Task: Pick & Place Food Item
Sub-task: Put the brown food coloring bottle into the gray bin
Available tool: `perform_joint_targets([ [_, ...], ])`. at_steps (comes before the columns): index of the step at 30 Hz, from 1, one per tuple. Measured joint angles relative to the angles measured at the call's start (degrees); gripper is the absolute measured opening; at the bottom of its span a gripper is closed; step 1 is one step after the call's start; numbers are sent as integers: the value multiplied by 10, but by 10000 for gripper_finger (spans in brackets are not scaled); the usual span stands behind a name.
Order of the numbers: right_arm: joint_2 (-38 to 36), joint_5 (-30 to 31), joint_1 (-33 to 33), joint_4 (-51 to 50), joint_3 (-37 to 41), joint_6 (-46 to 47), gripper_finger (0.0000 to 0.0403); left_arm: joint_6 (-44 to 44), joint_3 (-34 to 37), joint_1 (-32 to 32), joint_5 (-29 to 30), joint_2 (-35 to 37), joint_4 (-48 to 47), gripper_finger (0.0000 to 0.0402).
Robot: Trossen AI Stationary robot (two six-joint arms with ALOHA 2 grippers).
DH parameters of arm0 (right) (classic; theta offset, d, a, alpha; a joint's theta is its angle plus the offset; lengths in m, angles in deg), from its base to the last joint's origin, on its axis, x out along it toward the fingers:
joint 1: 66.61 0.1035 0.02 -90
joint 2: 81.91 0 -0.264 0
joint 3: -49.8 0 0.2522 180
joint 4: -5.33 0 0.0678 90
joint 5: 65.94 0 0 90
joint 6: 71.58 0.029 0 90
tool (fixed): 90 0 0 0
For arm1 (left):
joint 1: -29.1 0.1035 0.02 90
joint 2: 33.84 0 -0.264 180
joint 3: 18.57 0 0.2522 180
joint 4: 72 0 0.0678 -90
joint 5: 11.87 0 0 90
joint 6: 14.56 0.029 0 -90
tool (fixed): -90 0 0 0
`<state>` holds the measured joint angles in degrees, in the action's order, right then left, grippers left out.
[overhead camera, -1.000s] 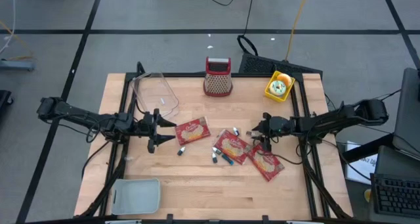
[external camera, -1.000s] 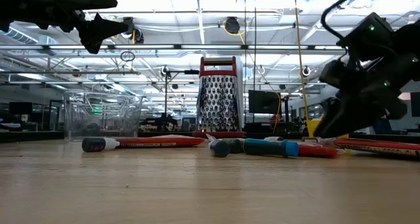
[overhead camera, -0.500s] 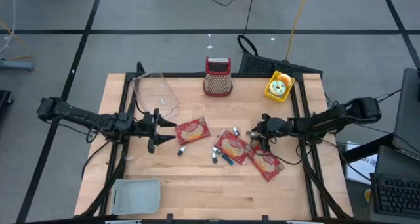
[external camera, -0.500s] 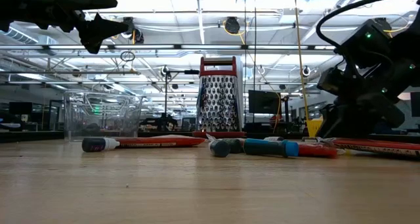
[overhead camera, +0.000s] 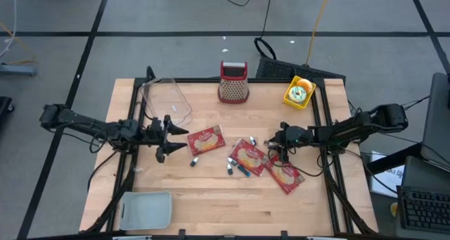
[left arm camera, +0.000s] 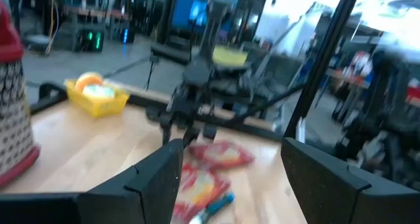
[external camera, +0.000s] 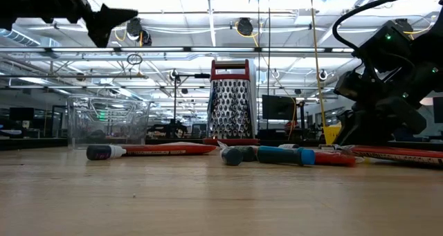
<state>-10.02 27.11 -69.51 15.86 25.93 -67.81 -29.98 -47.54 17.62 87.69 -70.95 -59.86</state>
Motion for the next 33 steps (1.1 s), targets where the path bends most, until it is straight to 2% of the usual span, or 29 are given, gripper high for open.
perform_joint_targets([
  [7, 0, 1, 0, 12, 0, -2, 49, -27, 0, 0, -4, 0, 69, 257],
  [12, -15, 5, 0, 12, 1, -9, 49, -23, 0, 0, -4, 0, 88, 257],
  [18, -39, 31, 0, 50, 2, -32, 74, -56, 0, -1, 4, -27, 105, 258],
  [24, -47, 19, 0, 130, 2, -36, 51, -74, 0, 0, 41, -109, 159, 257],
  [28, -47, -14, 0, 189, 2, -43, 53, -85, 0, -1, 95, -175, 205, 257],
  [33, -47, -23, 0, 249, 1, -48, 60, -139, 0, 0, 153, -250, 260, 257],
])
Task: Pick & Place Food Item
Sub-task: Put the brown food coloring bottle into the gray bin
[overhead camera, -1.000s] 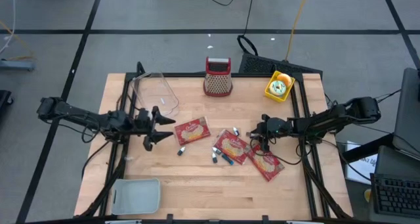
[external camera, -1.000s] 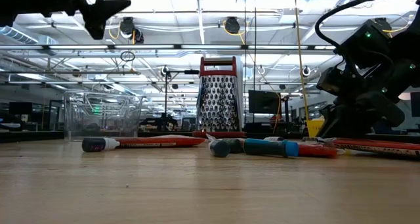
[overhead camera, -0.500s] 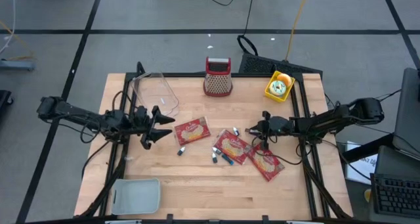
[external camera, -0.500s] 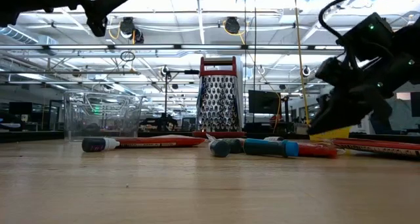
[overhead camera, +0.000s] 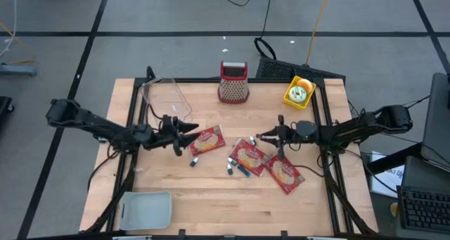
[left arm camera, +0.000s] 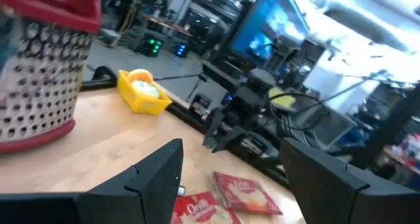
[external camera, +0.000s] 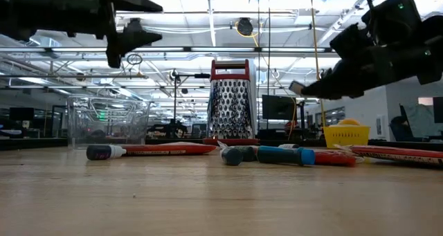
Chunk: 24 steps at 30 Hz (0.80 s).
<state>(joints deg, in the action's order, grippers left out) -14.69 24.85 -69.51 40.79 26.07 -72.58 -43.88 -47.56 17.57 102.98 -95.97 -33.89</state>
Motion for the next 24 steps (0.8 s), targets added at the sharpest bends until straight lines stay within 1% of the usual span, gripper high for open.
perform_joint_targets([
  [3, 0, -25, 0, 30, 0, 0, 58, -13, 0, 0, 7, -41, 20, 257],
  [5, 0, -29, 3, 45, 0, 6, 58, -29, -7, 0, 7, -69, 32, 257],
  [9, 0, -28, 19, 58, -1, 4, 58, -37, -49, 0, 0, -125, 28, 257],
  [11, 0, -25, 28, 57, -5, 3, 58, -8, -82, 0, -16, -157, 19, 257],
  [14, 0, -24, 43, 58, -12, 3, 58, 59, -143, 0, -53, -211, 17, 257],
  [17, 0, -24, 57, 58, -16, 3, 58, 120, -206, 0, -73, -259, 6, 257],
  [21, 0, -24, 72, 58, -17, 5, 58, 164, -287, 0, -74, -310, -50, 257],
  [24, 0, -24, 82, 59, -17, 7, 59, 177, -344, 0, -74, -343, -111, 257],
])
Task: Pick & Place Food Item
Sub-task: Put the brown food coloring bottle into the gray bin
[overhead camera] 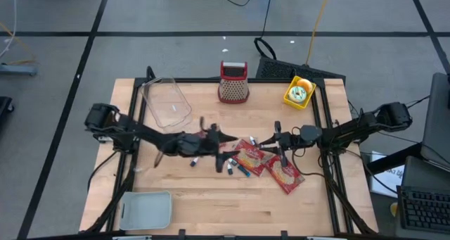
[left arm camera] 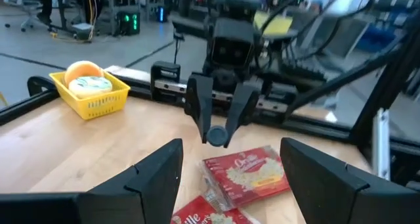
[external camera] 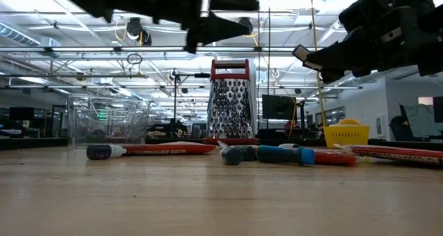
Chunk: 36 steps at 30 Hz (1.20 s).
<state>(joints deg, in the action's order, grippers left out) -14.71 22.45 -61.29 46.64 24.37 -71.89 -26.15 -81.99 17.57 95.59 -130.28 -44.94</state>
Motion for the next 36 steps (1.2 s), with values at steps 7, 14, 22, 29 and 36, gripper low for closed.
perform_joint_targets([
  [7, 0, 0, 8, 6, 0, -2, 59, 5, -106, 7, -17, -69, -97, 257],
  [14, 0, -1, 8, 13, 0, 0, 59, 16, -164, 20, -26, -124, -135, 257],
  [22, 0, -1, 8, 13, 0, 0, 59, 25, -173, 37, -26, -132, -134, 257],
  [29, 0, -1, 8, 13, 0, -1, 59, 25, -173, 43, -27, -133, -127, 257],
  [36, 0, 0, 8, 13, 0, -4, 59, 29, -173, 43, -70, -132, -118, 257],
])
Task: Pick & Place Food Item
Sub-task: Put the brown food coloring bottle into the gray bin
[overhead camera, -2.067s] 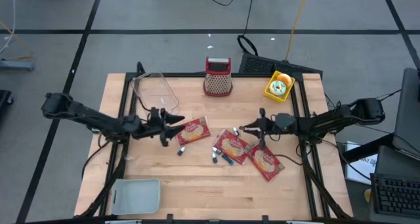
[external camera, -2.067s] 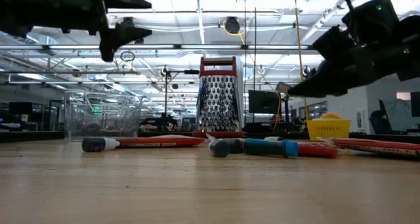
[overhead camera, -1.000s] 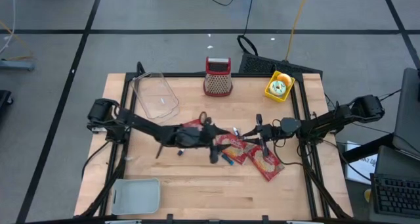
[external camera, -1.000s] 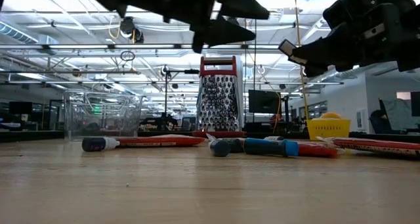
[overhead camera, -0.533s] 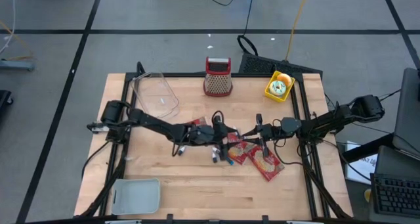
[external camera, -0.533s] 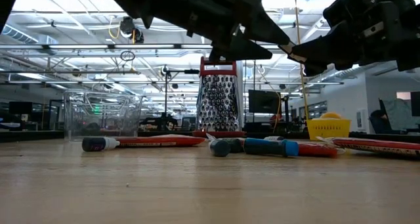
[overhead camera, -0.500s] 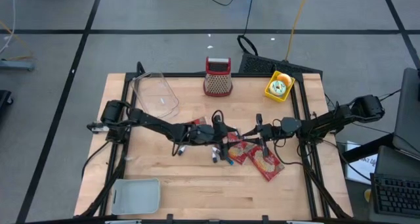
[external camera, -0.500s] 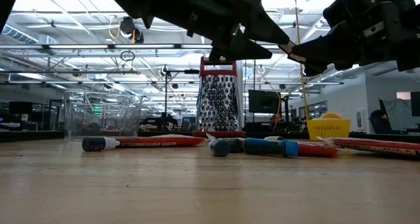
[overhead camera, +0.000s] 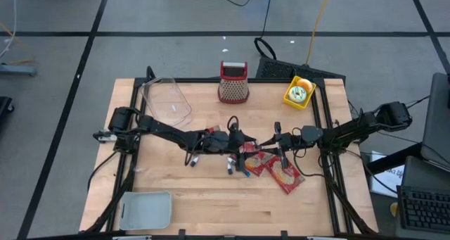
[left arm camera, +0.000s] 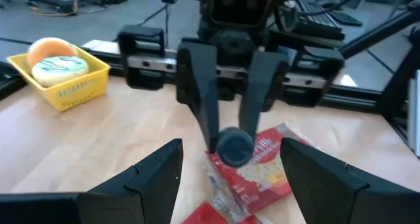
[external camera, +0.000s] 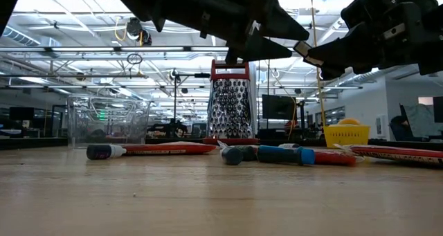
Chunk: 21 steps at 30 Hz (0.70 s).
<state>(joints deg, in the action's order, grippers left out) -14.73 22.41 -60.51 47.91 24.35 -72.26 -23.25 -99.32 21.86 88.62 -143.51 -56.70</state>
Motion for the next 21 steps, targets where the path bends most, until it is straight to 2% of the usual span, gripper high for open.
perform_joint_targets([
  [12, 0, 0, 0, 0, 0, 0, 59, -13, 0, 6, -19, -33, 51, 257],
  [21, 0, 0, 0, 0, 0, 0, 59, -16, 0, 12, -19, -31, 54, 257],
])
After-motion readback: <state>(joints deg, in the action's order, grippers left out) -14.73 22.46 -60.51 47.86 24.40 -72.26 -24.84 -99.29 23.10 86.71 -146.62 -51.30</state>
